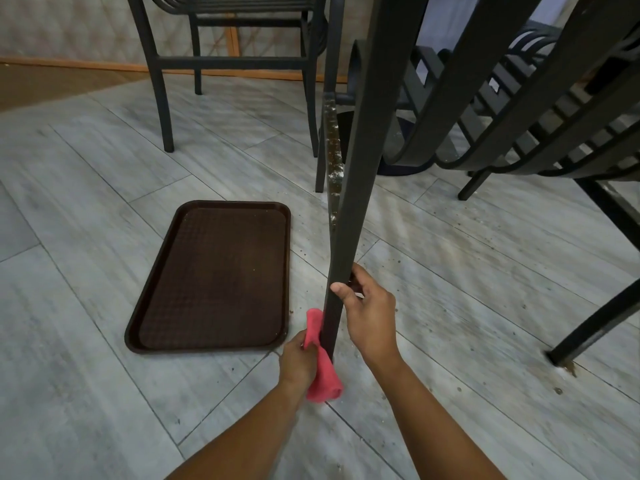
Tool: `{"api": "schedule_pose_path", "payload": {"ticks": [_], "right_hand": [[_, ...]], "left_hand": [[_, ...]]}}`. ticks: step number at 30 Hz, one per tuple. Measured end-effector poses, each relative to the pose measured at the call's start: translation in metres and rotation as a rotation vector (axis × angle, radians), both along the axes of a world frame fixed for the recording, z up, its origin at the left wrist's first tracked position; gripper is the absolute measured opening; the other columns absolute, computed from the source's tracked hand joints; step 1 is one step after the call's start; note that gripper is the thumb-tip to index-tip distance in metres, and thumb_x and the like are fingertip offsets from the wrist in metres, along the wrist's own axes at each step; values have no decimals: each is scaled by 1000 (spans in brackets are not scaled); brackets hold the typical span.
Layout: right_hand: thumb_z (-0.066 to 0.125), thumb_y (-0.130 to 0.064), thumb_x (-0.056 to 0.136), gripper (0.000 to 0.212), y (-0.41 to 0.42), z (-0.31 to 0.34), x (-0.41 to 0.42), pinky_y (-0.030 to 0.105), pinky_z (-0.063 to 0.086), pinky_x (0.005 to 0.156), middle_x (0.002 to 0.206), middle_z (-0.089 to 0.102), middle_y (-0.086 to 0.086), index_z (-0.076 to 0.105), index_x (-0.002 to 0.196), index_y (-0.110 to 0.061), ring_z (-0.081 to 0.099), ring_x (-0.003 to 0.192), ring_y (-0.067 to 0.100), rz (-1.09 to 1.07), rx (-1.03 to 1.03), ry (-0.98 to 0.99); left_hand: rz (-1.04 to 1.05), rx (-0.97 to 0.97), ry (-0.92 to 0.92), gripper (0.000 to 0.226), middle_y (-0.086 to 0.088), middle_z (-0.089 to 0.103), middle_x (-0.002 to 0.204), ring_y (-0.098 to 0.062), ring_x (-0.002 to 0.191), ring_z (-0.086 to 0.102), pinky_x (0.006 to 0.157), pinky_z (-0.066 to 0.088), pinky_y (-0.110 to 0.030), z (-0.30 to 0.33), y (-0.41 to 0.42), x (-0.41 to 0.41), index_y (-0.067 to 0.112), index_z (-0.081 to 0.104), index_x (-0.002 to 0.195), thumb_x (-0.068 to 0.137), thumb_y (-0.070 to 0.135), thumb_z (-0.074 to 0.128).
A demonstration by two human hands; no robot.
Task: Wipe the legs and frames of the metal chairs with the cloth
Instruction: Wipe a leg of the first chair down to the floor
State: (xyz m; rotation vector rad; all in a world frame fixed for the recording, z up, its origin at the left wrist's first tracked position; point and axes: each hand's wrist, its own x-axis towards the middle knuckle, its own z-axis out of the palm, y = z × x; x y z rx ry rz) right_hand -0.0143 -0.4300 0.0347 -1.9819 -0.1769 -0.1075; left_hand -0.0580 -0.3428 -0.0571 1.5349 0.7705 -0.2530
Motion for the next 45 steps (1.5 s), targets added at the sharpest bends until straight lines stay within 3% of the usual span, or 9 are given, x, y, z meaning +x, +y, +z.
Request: {"api": "schedule_pose_path", "payload": {"ticks": [4, 9, 16, 20, 24, 27, 35, 43, 45], "right_hand": [[59, -13, 89, 33, 1, -3, -1, -6, 36, 61, 92, 53, -25, 59, 122, -17, 52, 75, -24, -24, 3, 22], [63, -18, 87, 41, 8, -20, -21, 11, 41, 80, 111, 49, -12, 50, 126, -22, 49, 97, 0, -181, -64, -16], [59, -1, 84, 21, 26, -38, -56, 18, 45, 73, 90, 50, -6, 52, 89, -20, 51, 84, 5, -131, -91, -70], [51, -13, 93, 25, 39, -42, -65, 30, 49, 89, 114, 53, -7, 57, 116, -17, 54, 100, 8, 116, -224, 86], [47, -35, 95, 50, 53, -44, -69, 34, 42, 101, 136, 44, -2, 37, 140, -18, 48, 119, 14, 256, -293, 174], [46, -39, 94, 60, 60, -45, -71, 37, 36, 106, 144, 35, 1, 23, 146, -20, 40, 127, 18, 276, -361, 193], [51, -33, 92, 58, 48, -27, -68, 33, 43, 100, 138, 44, 0, 27, 145, -24, 50, 118, 15, 205, -331, 89], [50, -22, 95, 46, 31, -10, -68, 18, 41, 94, 128, 56, -1, 39, 140, -20, 56, 110, 11, 60, -281, 62], [51, -20, 94, 44, 32, -7, -67, 17, 41, 93, 127, 58, 0, 43, 137, -19, 58, 108, 12, 24, -262, 68]], "left_hand": [[23, -1, 13, 30, -8, 66, 98, -30, 98, 62, 95, 48, -46, 5, 1, -2, 16, 64, 105, 93, 5, 39], [55, -38, 34, 31, -6, 63, 105, -24, 96, 58, 89, 46, -34, 23, 7, -10, 19, 60, 114, 94, 7, 40], [118, -24, -14, 28, -8, 62, 108, -26, 96, 59, 85, 48, -37, 45, 35, -20, 14, 57, 117, 93, 11, 43], [178, -22, -69, 28, -13, 64, 107, -29, 96, 61, 88, 51, -42, 54, 56, -29, 8, 60, 113, 89, 9, 45], [283, -155, -117, 21, -12, 65, 94, -22, 82, 60, 70, 50, -33, 65, 61, -36, 7, 65, 96, 88, 10, 46], [292, -221, -154, 21, -12, 67, 96, -21, 85, 62, 72, 50, -32, 74, 58, -38, 10, 67, 94, 91, 19, 48], [222, -290, -216, 24, -6, 67, 86, -16, 78, 62, 67, 48, -29, 91, 47, -38, 15, 67, 84, 93, 25, 47], [24, -167, -262, 22, -13, 68, 95, -21, 86, 64, 86, 51, -43, 98, 37, -37, 20, 67, 96, 96, 26, 46], [0, -120, -285, 22, -11, 68, 91, -18, 83, 64, 82, 53, -40, 99, 38, -37, 20, 67, 96, 96, 27, 47]]}}
